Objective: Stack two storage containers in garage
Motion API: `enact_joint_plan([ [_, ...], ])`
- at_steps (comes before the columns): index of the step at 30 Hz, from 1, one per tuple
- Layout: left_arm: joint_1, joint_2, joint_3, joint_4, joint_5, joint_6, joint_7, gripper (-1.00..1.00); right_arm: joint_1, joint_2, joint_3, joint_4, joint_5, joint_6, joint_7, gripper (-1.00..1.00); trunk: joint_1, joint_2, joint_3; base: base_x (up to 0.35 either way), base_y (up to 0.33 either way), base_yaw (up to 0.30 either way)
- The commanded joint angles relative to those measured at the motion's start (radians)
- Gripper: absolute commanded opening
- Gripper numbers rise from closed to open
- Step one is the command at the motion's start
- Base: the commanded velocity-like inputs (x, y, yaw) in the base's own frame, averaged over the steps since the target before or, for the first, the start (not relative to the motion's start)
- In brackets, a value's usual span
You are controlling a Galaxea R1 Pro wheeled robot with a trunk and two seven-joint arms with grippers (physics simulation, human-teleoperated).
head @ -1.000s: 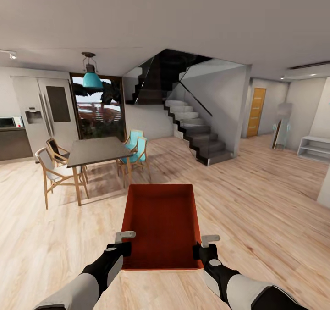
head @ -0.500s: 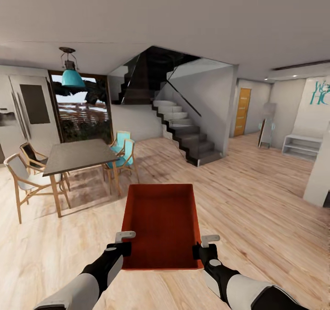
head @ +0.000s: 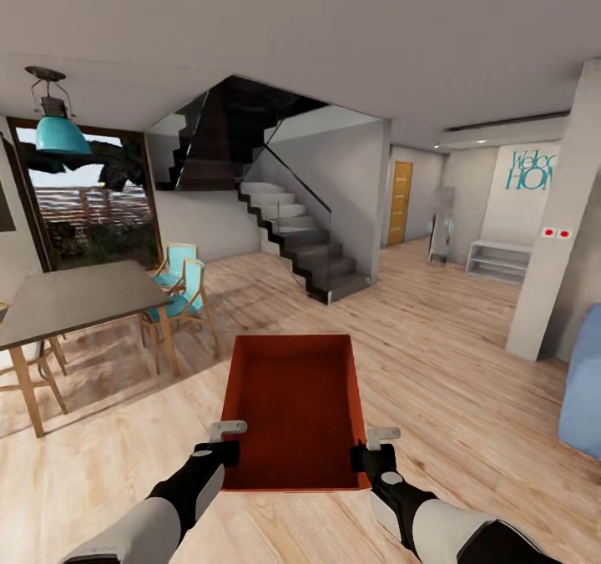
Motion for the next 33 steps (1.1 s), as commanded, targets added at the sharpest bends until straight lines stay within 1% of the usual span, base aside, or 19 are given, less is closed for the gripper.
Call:
enact_joint_plan([
  [1, 0.000, 0.000, 0.027, -0.002, -0.020, 0.008, 0.018, -1.00, -0.001, 0.000, -0.011, 0.001, -0.024, -0.008, -0.006, -1.00, 0.001, -0.001, -0.001, 0.322, 0.133, -0.281],
  [33, 0.000, 0.000, 0.027, -0.002, -0.020, 0.008, 0.018, -1.00, -0.001, 0.000, -0.011, 0.001, -0.024, -0.008, -0.006, -1.00, 0.001, -0.001, -0.001, 0.322, 0.140, -0.282],
])
